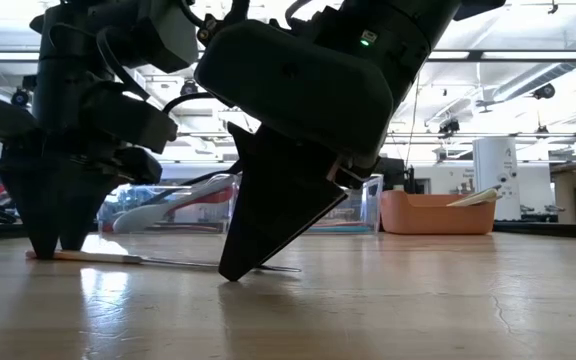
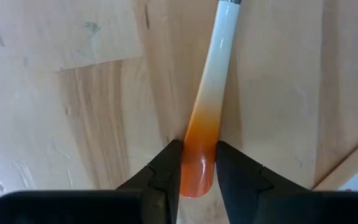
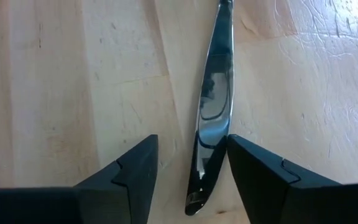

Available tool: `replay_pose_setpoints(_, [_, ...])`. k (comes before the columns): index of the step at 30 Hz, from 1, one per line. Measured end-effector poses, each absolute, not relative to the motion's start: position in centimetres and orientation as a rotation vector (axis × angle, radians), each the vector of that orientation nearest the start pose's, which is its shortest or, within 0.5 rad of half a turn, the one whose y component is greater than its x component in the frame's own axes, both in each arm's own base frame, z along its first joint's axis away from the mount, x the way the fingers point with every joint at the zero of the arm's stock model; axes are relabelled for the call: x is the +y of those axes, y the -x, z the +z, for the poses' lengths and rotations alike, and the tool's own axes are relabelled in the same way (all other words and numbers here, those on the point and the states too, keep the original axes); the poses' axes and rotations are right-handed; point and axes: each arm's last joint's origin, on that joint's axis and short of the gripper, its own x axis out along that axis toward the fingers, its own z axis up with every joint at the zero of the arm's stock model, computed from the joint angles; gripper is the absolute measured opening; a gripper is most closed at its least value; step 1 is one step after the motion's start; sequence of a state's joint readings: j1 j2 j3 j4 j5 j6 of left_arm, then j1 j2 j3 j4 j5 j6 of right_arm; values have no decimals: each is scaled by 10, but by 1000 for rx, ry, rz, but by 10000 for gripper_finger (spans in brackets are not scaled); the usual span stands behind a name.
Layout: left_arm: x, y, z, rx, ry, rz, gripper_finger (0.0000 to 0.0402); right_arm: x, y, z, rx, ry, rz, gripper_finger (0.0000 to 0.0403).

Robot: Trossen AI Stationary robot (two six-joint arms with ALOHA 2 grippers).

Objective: Pick & Place Kitchen Items
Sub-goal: Put the orange knife into the orange bin

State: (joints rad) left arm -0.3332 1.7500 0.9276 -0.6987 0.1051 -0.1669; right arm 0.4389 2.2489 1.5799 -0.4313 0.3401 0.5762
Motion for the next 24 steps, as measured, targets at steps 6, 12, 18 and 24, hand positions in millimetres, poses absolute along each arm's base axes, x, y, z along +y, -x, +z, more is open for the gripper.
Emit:
replay_pose_setpoints(6, [-96, -266, 128, 1548, -31, -238, 95, 186, -419, 119, 995, -108, -203, 171])
replay_pose_setpoints(12, [-95, -266, 128, 1555, -16, -253, 94, 186, -419, 119, 997, -107, -203, 158])
replay_pose_setpoints(18, [-95, -266, 128, 1556, -16, -260, 94, 186, -419, 119, 998, -106, -204, 136])
replay_pose_setpoints(24, [-94, -266, 128, 1560, 0, -274, 94, 185, -419, 118, 1007, -115, -192, 107])
